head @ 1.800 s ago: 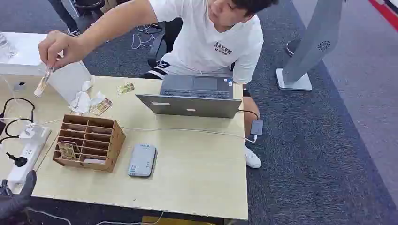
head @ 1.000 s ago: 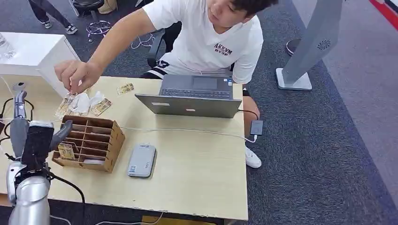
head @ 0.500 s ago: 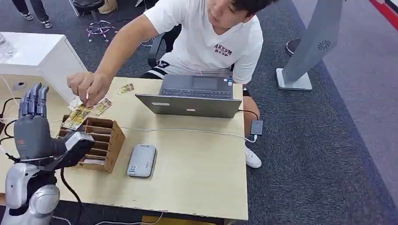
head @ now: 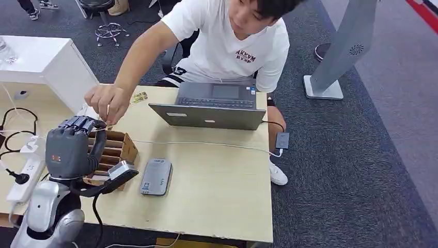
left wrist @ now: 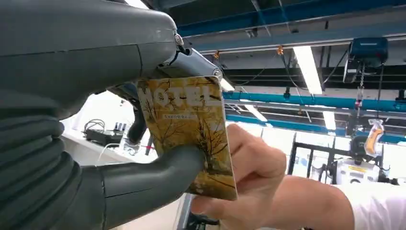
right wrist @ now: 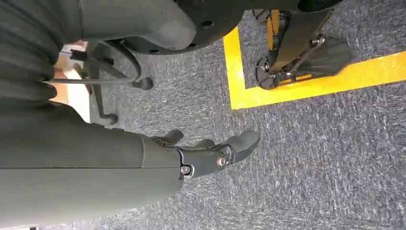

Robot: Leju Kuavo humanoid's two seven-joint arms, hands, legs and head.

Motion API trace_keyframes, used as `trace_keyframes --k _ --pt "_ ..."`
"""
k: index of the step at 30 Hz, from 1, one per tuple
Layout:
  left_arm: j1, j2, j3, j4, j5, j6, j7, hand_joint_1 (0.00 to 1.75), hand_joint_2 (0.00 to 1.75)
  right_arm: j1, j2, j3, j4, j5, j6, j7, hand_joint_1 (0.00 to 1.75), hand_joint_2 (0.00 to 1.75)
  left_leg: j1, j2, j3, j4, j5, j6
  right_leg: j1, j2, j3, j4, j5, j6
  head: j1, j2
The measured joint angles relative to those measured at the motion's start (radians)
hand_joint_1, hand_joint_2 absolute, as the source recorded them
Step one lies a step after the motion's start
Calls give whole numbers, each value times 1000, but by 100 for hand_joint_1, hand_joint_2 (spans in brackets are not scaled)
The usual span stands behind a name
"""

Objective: Pass the card to the sensor for recognition and then transmit it.

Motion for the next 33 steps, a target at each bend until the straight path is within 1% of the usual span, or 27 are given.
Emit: trace_keyframes --k 11,16,18,22,28,33 --pt "-11 3 -39 0 33 0 4 175 175 0 0 0 0 16 -1 -10 0 175 0 0 0 0 0 0 0 0 0 0 0 0 0 0" --pt "-16 1 -56 6 40 -16 3 175 175 0 2 0 0 18 0 -9 0 175 0 0 0 0 0 0 0 0 0 0 0 0 0 0" --pt "-22 -2 -65 26 33 -35 14 175 175 -1 2 1 0 26 1 -7 0 175 0 0 0 0 0 0 0 0 0 0 0 0 0 0" --pt "-32 -19 -76 115 -1 -70 41 175 175 -1 2 3 0 43 3 1 0 175 0 0 0 0 0 0 0 0 0 0 0 0 0 0" --pt "-53 -56 -91 251 -31 -75 55 175 175 -2 2 9 0 53 6 1 0 175 0 0 0 0 0 0 0 0 0 0 0 0 0 0" --pt "-61 -75 -95 314 -38 -76 60 175 175 -2 2 10 0 54 6 1 0 175 0 0 0 0 0 0 0 0 0 0 0 0 0 0"
